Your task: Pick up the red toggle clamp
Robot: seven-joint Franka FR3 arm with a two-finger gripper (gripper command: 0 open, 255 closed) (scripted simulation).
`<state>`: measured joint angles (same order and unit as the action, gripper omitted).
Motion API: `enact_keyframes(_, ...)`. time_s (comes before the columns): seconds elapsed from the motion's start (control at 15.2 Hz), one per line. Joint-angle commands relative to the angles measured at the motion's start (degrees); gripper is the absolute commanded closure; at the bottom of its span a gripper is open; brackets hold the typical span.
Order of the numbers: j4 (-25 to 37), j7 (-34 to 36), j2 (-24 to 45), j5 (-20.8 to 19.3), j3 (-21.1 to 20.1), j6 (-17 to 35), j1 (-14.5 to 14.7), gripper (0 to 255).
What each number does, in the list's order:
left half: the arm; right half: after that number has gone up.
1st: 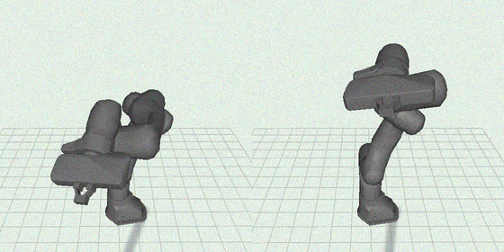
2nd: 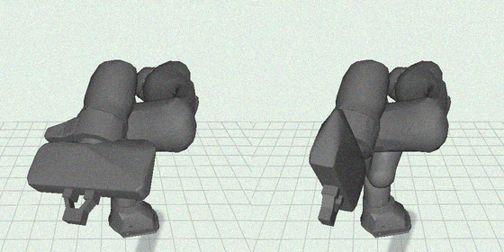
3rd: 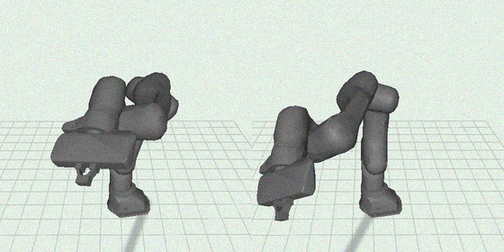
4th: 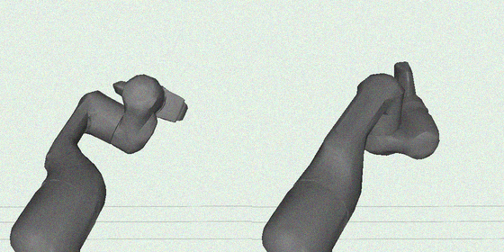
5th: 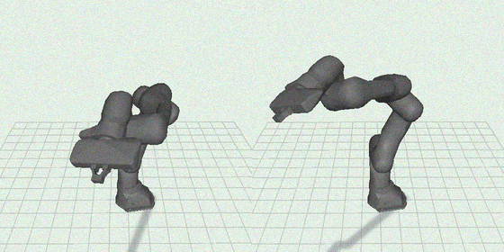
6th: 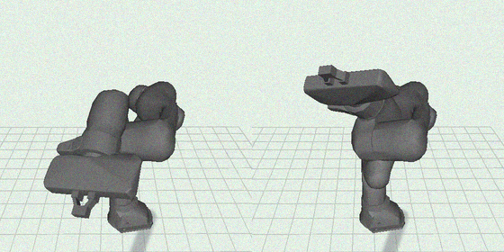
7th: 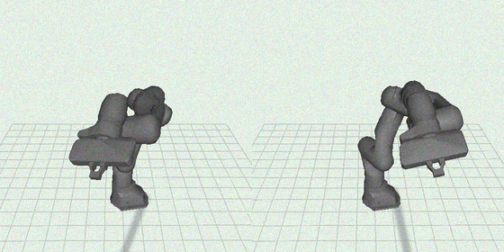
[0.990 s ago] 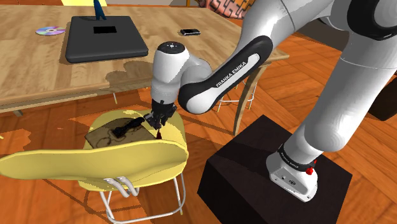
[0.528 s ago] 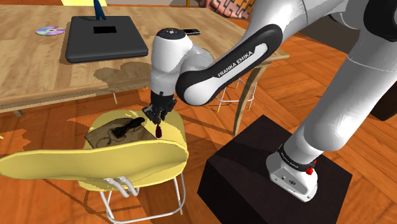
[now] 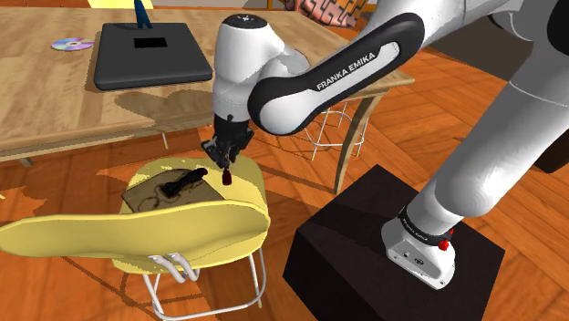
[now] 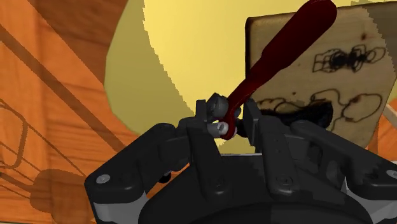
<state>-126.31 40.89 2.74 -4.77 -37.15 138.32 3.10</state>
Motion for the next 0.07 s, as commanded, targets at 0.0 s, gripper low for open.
enact_keyframes(0.0,0.2,-0.3,-0.3,0.4,0.0,-0.4,-0.1,255)
